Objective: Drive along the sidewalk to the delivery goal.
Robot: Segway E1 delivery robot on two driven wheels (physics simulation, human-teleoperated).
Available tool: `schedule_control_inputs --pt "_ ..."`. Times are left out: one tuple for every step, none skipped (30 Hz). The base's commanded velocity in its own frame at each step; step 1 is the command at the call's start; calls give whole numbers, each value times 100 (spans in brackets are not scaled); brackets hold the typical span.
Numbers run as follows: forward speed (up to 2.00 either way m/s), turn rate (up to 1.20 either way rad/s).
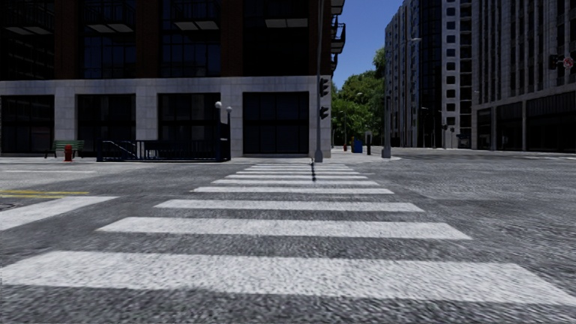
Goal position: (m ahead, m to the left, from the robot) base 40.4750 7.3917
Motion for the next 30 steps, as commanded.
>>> schedule_control_inputs --pt "200 -14" --pt "200 -18" --pt "200 -19" --pt "200 -19" --pt "200 -19" --pt "200 -19" --pt "200 -19" --pt "200 -19" --pt "200 -19" --pt "200 -19" --pt "200 -19" --pt "200 -19" --pt "200 -19" --pt "200 -19" --pt "200 -19" --pt "200 -19" --pt "200 -19" --pt "200 -19" --pt "200 -19" --pt "200 -19" --pt "200 -19" --pt "200 -19" --pt "200 -19" --pt "200 -19" --pt "200 -19" --pt "200 -19" --pt "200 -19" --pt "200 -19" --pt "200 -19" --pt "200 -19"
